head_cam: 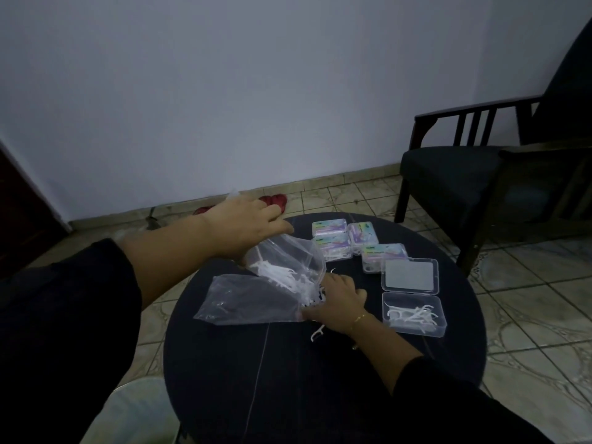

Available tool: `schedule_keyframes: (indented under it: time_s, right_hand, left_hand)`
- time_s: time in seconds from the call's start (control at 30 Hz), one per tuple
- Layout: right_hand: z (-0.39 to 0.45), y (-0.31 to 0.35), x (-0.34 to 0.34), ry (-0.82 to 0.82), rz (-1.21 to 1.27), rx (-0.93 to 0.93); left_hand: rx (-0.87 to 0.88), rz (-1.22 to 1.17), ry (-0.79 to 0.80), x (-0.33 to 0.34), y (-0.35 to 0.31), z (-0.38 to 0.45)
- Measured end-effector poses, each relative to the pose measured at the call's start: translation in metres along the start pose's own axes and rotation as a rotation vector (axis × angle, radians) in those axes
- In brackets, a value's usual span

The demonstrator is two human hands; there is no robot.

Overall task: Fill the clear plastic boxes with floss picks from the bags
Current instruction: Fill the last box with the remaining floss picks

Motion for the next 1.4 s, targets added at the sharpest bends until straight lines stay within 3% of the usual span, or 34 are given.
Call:
schedule_keyframes:
  time_s: [0.3,0.4,0.63,0.93,1.03,1.13,1.2,1.27,1.4]
  right_hand:
    - [0.002,-0.01,-0.009,-0.124,-0.031,0.194]
    - [0.0,-0.009,-0.012,-0.143,0.072,0.13]
    - [0.001,0.0,-0.008,-0.08,-0.187,-0.013]
    - [-0.001,-0.008,-0.013,-0.178,-0.195,0.107]
    - [-0.003,-0.006,-0.016,-0.199,-0.063,0.132]
    - [-0.004,0.004,-0.022,-0.327,0.396,0.113]
    - [-0.004,0.014,-0.023,-0.246,0.683,0.062]
    - [-0.005,0.025,-0.021,-0.129,0.732,0.046]
    - [0.008,0.039,-0.004,-0.103,0.619,0.127]
  left_hand:
    - [-0.03,0.192,-0.047,-0.003,0.003,-0.005]
    - [-0.037,0.179,-0.045,-0.004,0.002,-0.004]
    - [-0.05,0.129,-0.065,-0.012,-0.003,-0.003]
    - [-0.076,0.045,-0.119,-0.011,0.001,-0.008]
    - [-0.092,0.043,-0.129,-0.003,0.003,-0.007]
    - [-0.125,-0.019,-0.119,0.009,0.002,-0.007]
    - [-0.146,-0.066,-0.121,0.021,-0.001,-0.008]
    - [-0.173,-0.111,-0.093,0.035,-0.005,-0.011]
    - [-0.253,-0.276,-0.015,0.071,-0.018,-0.019]
Point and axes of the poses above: each hand's wrist, its own z-axis towards the middle knuckle, its own x-axis out of the palm, y = z × x, the point moved 1 cm from there along z, towards the middle knuckle, and after that the axes turned 1 degree about -y, right-handed, at the moved point
